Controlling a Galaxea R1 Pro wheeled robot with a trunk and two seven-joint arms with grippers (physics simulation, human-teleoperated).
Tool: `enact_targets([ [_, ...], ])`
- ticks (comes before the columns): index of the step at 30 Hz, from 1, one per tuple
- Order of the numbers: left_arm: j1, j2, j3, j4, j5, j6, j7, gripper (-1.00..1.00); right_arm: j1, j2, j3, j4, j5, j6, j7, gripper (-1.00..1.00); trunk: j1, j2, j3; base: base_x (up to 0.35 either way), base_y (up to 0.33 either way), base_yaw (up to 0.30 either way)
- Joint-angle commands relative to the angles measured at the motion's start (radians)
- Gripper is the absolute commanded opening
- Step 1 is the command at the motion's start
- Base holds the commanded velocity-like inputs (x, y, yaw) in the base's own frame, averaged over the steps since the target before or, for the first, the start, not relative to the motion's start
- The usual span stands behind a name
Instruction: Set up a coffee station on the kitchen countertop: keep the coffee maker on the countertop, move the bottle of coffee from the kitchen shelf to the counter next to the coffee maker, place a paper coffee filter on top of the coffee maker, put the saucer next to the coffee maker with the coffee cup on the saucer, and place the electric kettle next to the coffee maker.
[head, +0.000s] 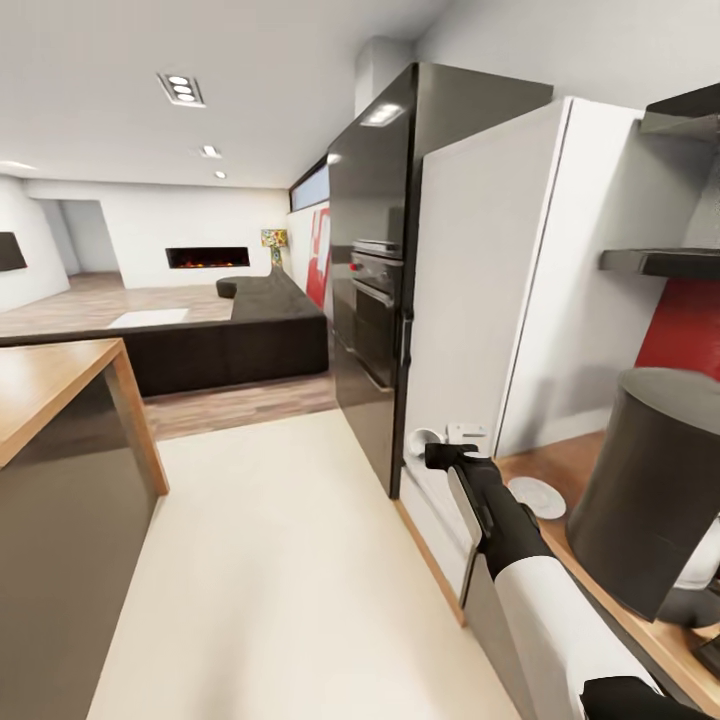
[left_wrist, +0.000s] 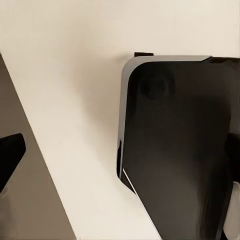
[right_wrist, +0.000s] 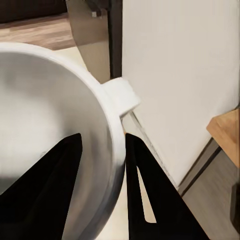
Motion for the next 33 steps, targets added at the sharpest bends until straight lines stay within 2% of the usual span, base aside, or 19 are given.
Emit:
enact_targets([
  [1,0.000,0.000,0.007,0.002,-0.010,-0.004,0.003,1.00,-0.001,0.000,0.001,0.000,0.001,0.005,-0.002,-1.00,0.001,-0.001,0.000,0.247,0.232,-0.263],
  [6,-0.001,0.000,0.007,0.002,-0.010,-0.005,0.003,1.00,-0.001,0.000,0.001,0.002,0.002,0.005,-0.002,-1.00,0.001,-0.001,0.000,0.216,0.255,-0.196],
  [23,-0.002,0.000,0.007,0.002,-0.010,-0.004,0.003,1.00,-0.001,0.000,0.001,0.004,0.004,0.005,-0.002,-1.00,0.001,-0.001,0.000,0.177,0.274,-0.014],
  [33,-0.002,0.000,0.007,0.002,-0.010,-0.004,0.004,1.00,-0.001,0.000,0.001,0.003,0.003,0.005,-0.002,-1.00,0.001,-0.001,0.000,0.092,0.096,-0.243],
])
